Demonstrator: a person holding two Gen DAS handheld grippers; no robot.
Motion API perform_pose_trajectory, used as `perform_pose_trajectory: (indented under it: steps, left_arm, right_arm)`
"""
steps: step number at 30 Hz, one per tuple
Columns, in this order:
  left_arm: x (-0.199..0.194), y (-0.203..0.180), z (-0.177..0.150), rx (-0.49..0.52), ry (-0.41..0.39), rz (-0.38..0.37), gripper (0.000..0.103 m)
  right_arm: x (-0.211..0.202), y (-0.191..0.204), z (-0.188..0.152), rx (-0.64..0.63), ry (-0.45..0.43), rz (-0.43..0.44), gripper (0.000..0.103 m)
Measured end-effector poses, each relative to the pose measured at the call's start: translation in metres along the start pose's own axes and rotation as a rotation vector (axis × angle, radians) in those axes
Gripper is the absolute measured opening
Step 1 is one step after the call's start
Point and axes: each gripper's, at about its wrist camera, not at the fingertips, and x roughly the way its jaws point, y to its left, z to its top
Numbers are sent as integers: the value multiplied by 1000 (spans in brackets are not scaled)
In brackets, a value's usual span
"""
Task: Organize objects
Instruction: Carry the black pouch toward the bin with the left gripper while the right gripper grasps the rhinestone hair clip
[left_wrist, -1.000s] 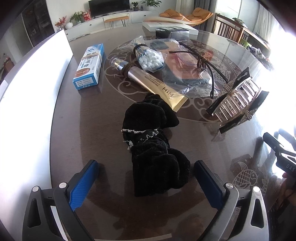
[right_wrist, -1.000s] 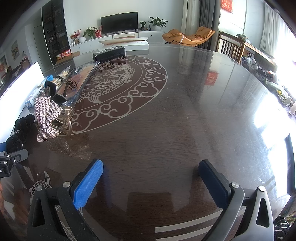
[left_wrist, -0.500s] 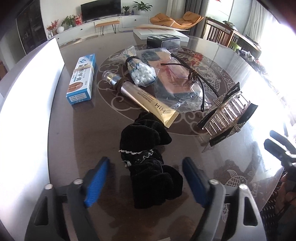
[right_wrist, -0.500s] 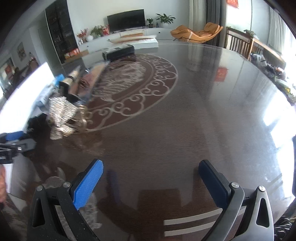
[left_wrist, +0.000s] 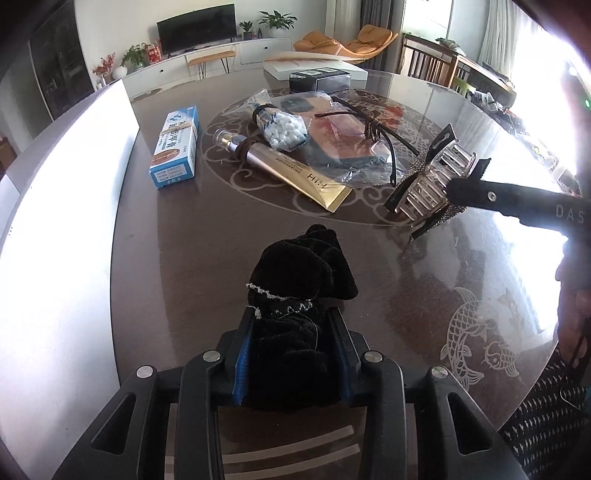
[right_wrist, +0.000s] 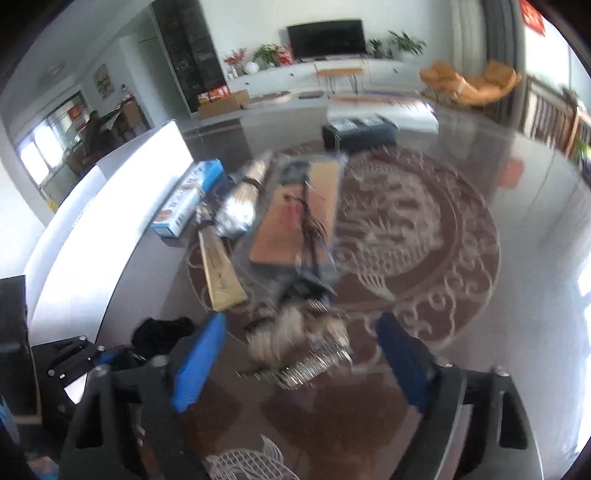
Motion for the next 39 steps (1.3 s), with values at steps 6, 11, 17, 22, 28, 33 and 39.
perform_pose_trajectory:
  steps: [6, 11, 17, 22, 28, 33, 39]
  left_arm:
    - [0, 1, 0, -15, -2, 2, 36]
    - [-2, 4, -4, -26, -15, -5, 37]
    - [-4, 8, -6, -60, -40, -22, 36]
    - [-11, 11, -10, -90, -55, -35, 35]
    - [-33, 8, -13, -68, -105, -68, 35]
    - [-56, 13, -3, -122, -149, -141, 35]
    - [-101, 42, 8, -176, -254, -139, 35]
  right_arm:
    - [-20, -53, -40, 124, -7, -9, 78]
    - [-39, -74, -59, 145, -5, -49, 79]
    - [-38, -35, -40, 100, 13, 49, 92]
    - [16, -2, -5, 145, 64, -21, 93]
    - [5, -17, -15, 174, 9, -21, 48]
    - [-27, -25, -23, 153, -8, 9, 32]
    - [-52, 13, -10, 31, -39, 62, 24]
